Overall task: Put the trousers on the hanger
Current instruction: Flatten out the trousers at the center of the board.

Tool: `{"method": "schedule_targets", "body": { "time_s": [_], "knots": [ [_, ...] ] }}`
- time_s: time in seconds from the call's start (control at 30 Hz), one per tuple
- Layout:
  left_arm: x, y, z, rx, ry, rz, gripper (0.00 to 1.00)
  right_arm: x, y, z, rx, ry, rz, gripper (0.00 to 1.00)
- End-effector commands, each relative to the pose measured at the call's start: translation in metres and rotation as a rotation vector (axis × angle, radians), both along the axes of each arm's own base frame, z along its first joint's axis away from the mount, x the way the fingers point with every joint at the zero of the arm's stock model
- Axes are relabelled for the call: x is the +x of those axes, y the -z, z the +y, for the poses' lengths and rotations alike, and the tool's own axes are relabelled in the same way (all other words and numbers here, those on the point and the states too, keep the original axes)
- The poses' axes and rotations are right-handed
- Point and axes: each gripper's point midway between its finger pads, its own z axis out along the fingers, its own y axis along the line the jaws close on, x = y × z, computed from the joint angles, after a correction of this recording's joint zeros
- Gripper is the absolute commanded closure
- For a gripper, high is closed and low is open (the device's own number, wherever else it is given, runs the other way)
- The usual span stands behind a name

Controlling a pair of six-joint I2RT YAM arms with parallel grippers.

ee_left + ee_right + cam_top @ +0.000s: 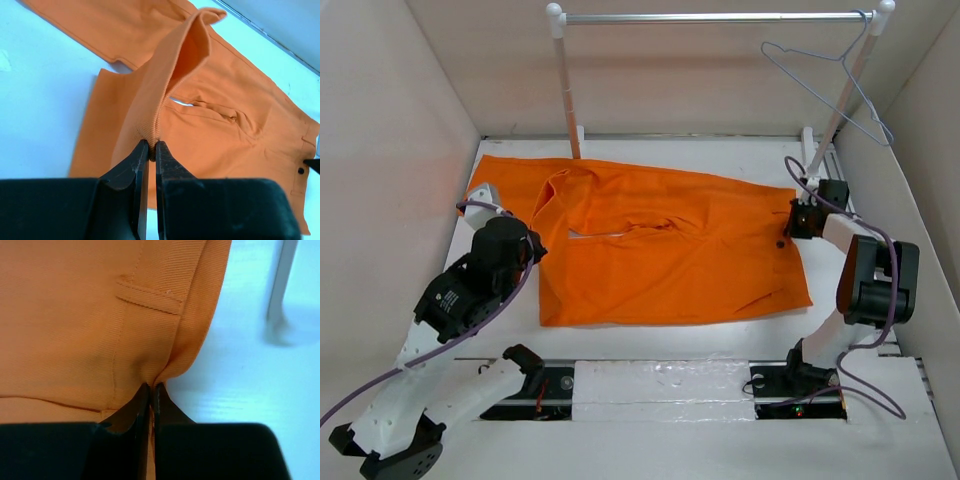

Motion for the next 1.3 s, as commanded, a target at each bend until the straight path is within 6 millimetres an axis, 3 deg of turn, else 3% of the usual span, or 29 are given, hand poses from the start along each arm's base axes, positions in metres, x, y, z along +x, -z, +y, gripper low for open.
{"method": "schedule_targets", "body": {
  "time_s": [0.0,0.03,0.1,0.13,0.17,0.2,0.27,0.3,0.37,0.4,0.43,0.47,0.57,0.7,0.83,0.93,1.03,1.1,1.13,1.27],
  "knots": [
    [-0.002,-0.015,0.010,-0.004,-0.040,-0.034,1.00,0.042,-0.051,-0.006,-0.064,-0.044,-0.154,0.70],
    [-0.002,-0.017,0.010,-0.005,-0.040,-0.036,1.00,0.040,-0.054,-0.008,-0.075,-0.046,-0.141,0.54],
    [0.000,-0.019,0.008,-0.001,-0.032,-0.039,1.00,0.020,-0.060,-0.006,-0.090,-0.050,-0.126,0.30],
    [0.002,-0.024,0.007,-0.010,-0.028,-0.059,1.00,0.013,-0.066,-0.014,-0.090,-0.028,-0.138,0.27],
    [0.003,-0.027,0.006,-0.015,-0.023,-0.071,1.00,0.002,-0.086,-0.011,-0.099,-0.025,-0.184,0.26],
    [0.004,-0.030,0.005,-0.020,-0.020,-0.083,1.00,-0.018,-0.076,-0.010,-0.080,0.001,-0.156,0.25],
    [0.007,-0.039,0.003,-0.017,-0.008,-0.104,1.00,-0.044,-0.077,-0.007,-0.081,0.034,-0.140,0.25],
    [0.011,-0.044,0.001,-0.018,-0.008,-0.118,1.00,-0.070,-0.088,-0.010,-0.085,0.112,-0.175,0.25],
    [0.012,-0.047,0.000,-0.015,0.000,-0.127,1.00,-0.096,-0.066,-0.013,-0.060,0.167,-0.115,0.25],
    [0.014,-0.050,-0.001,-0.020,0.001,-0.142,1.00,-0.109,-0.073,-0.013,-0.043,0.213,-0.153,0.26],
    [0.013,-0.050,0.000,-0.013,0.003,-0.148,1.00,-0.129,-0.050,-0.012,-0.028,0.238,-0.102,0.26],
    [0.014,-0.052,0.001,-0.013,-0.001,-0.158,1.00,-0.144,-0.043,-0.014,0.006,0.302,-0.075,0.27],
    [0.015,-0.058,0.004,-0.009,-0.011,-0.189,1.00,-0.170,-0.018,0.000,0.080,0.338,0.004,0.30],
    [0.013,-0.067,0.011,-0.001,-0.029,-0.227,1.00,-0.177,-0.005,0.002,0.116,0.386,0.064,0.33],
    [0.007,-0.076,0.024,0.010,-0.064,-0.266,1.00,-0.170,-0.009,0.001,0.139,0.428,0.014,0.36],
    [0.001,-0.084,0.039,0.036,-0.121,-0.282,1.00,-0.162,0.000,-0.001,0.157,0.445,0.008,0.45],
    [-0.010,-0.094,0.068,0.099,-0.235,-0.277,1.00,-0.160,0.013,0.002,0.178,0.425,0.069,0.50],
    [-0.026,-0.096,0.098,0.171,-0.359,-0.257,1.00,-0.163,0.018,0.005,0.179,0.384,0.113,0.50],
    [-0.035,-0.107,0.110,0.172,-0.404,-0.272,1.00,-0.163,0.013,0.004,0.166,0.371,0.113,0.49],
    [-0.078,-0.120,0.163,0.268,-0.621,-0.283,1.00,-0.179,-0.001,-0.006,0.110,0.340,0.158,0.36]
  ]
}}
